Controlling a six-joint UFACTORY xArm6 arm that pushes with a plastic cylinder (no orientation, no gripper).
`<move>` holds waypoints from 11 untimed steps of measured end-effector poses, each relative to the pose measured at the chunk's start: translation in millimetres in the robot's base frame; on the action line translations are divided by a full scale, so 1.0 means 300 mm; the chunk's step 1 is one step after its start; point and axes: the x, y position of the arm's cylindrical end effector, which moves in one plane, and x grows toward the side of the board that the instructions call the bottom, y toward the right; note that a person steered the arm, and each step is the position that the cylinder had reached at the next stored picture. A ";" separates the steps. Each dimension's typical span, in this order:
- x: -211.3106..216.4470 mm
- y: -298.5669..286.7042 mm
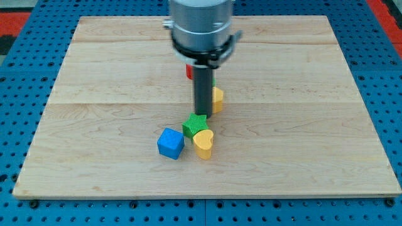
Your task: Slightly push the cube to the bottom
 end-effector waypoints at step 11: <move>0.182 -0.224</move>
